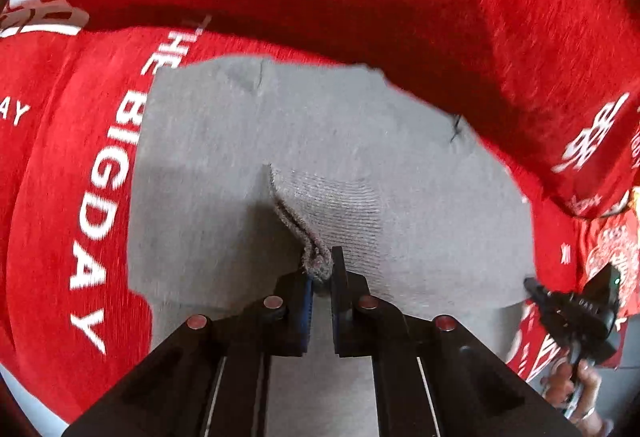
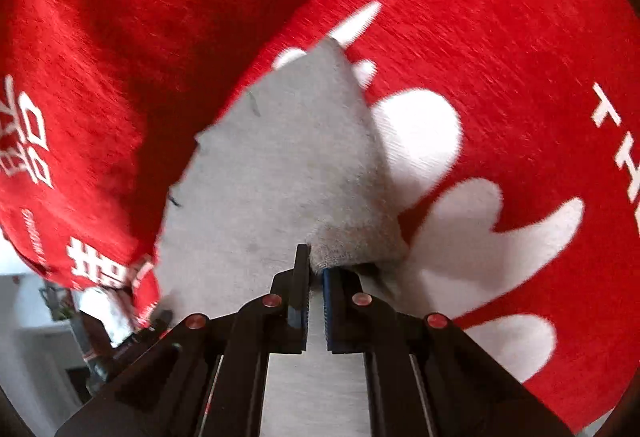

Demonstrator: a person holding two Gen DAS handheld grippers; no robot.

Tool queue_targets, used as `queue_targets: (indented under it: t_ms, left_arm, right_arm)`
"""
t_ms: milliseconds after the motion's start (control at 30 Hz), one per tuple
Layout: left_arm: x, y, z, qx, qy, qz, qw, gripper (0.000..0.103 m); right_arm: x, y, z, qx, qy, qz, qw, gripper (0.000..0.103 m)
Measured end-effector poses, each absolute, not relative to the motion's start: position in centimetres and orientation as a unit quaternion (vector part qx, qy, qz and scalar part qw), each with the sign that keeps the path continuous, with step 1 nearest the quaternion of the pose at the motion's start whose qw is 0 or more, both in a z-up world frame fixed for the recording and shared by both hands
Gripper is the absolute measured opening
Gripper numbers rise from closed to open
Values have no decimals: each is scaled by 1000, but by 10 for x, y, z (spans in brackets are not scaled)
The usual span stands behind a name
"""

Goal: Fold small clothes

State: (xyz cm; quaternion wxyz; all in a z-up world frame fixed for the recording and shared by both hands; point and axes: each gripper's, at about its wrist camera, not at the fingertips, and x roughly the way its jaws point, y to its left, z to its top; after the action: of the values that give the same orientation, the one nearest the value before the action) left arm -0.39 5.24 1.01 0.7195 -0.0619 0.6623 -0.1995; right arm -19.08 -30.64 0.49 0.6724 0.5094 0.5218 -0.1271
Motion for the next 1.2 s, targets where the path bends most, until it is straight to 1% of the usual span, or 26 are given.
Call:
queue_targets:
  t_ms: [100,167,233,300,367,400,467,500,533,567,733,867,900,933,1100,1133,1200]
  left_arm:
    - [-10,54,-3,-44,671,-187,716,9]
    - [-13,56,-3,-38,670,-178,720,9]
    - [-15,60,0,-25,670,-170,722,19]
    - [-16,67,6,1,667,-141,732,43]
    - [-16,75,15,10,660,-126,740,54]
    - [-16,79,19,12,656,-120,745,54]
    - [-15,81,25,16,652,-112,750,54]
    - [-14,82,28,19,648,-109,754,54]
    - [-14,80,30,22,644,-108,757,54]
    - [-13,80,31,24,641,-110,759,54]
    - [-9,57,33,29,634,-126,762,54]
    - [-8,33,20,40,637,-131,758,54]
    - [-8,29,17,43,639,-131,757,54]
    - [-8,26,13,47,641,-128,756,54]
    - [-12,21,3,60,646,-117,752,54]
    - [-13,21,1,62,647,-116,751,54]
    - [-14,20,-1,65,648,-115,750,54]
  right_arm:
    - [-199,-305,-10,510,537,-121,661,5]
    - [-198,-305,-9,504,538,-120,665,5]
    - [-197,-304,-8,493,544,-115,669,8]
    - [-199,-305,-6,491,551,-112,665,11]
    - [-203,-305,1,480,563,-110,663,16]
    - [-206,-306,7,469,567,-107,669,19]
    - [-210,-305,27,440,553,-104,699,27]
    - [-212,-308,36,432,543,-107,712,42]
    - [-215,-313,43,427,533,-120,721,51]
    - [-215,-319,43,428,528,-130,722,51]
    - [-198,-353,13,491,508,-148,692,51]
    - [-174,-362,-14,534,500,-129,669,51]
    - [-169,-362,-15,534,500,-126,670,37]
    - [-162,-361,-13,519,515,-123,671,9]
    - [-141,-338,26,375,555,-102,735,8]
    - [-138,-334,29,345,564,-103,743,8]
    - [-137,-332,25,320,579,-107,742,8]
